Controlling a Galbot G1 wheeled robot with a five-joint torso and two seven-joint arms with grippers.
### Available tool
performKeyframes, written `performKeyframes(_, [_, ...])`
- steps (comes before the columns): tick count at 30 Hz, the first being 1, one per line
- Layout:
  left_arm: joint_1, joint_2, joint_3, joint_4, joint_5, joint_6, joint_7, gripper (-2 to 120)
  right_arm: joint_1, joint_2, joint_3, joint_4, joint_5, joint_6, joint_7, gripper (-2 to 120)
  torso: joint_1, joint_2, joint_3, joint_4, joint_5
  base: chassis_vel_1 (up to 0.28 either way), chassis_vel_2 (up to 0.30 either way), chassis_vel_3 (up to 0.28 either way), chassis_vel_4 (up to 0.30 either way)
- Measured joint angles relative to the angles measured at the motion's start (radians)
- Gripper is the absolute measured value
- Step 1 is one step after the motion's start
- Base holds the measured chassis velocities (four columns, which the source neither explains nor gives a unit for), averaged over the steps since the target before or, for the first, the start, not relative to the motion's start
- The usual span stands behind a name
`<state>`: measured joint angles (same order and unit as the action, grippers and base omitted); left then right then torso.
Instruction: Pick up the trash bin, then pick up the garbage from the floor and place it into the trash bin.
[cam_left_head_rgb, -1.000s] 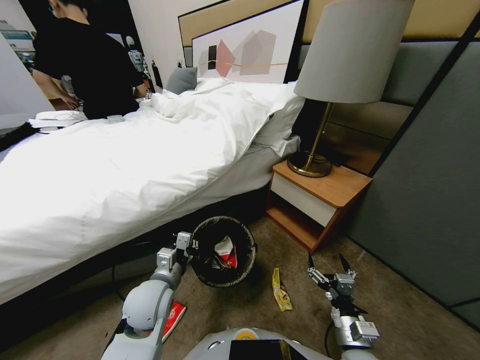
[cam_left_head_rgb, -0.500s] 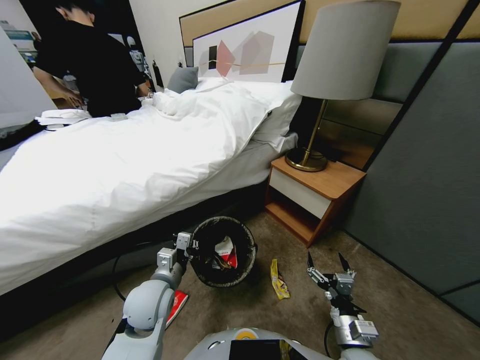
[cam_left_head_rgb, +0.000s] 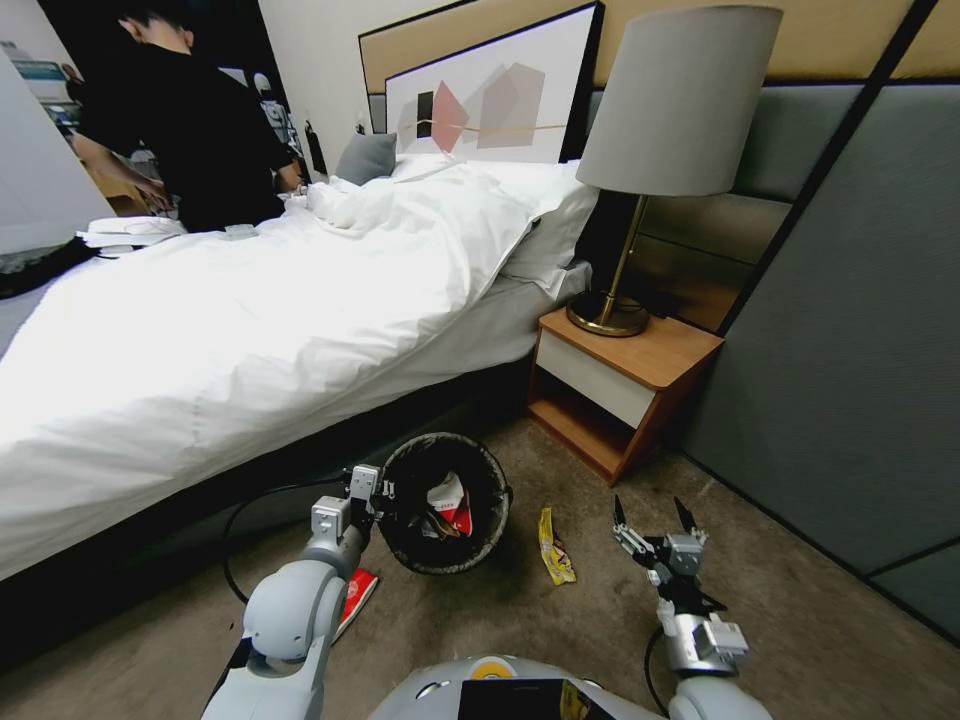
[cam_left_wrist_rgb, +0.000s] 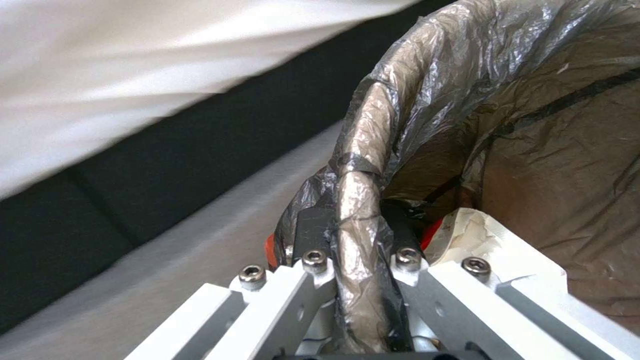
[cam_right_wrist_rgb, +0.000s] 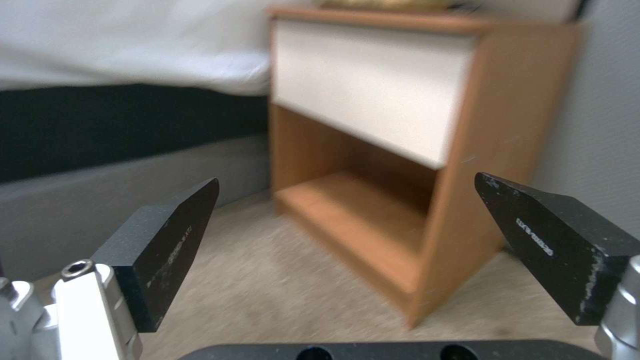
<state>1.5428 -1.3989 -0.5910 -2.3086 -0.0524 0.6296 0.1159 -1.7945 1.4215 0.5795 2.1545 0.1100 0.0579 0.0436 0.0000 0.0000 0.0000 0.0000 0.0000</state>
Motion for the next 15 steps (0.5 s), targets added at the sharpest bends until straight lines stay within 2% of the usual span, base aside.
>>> performKeyframes(6, [0.018,0.0,-0.053,-0.019,-0.011,0.002,0.003,1,0.117,-0.03,-0.04,-0.045,0.033,-0.145,-0.04,100,0.0,0.0,0.0,0.0,0.0001,0.0,0.0,0.0,0.0])
performKeyframes(8, [0.021,0.0,-0.056,-0.022,-0.013,0.002,0.003,1,0.139,-0.041,-0.049,-0.057,0.039,-0.163,-0.044,100,0.0,0.0,0.0,0.0002,0.0,0.0,0.0,0.0,0.0])
performKeyframes(11, [0.015,0.007,-0.056,-0.024,-0.019,0.006,0.006,1,0.191,-0.073,-0.067,-0.096,0.091,-0.242,-0.065,100,0.0,0.0,0.0,0.0004,0.0,0.0,0.0,0.0,0.0])
performKeyframes(15, [-0.002,0.022,-0.044,-0.017,-0.026,0.016,0.02,1,0.206,-0.092,-0.073,-0.135,0.145,-0.296,-0.079,100,0.0,0.0,0.0,-0.0006,-0.0001,0.0,0.0,0.0,0.0])
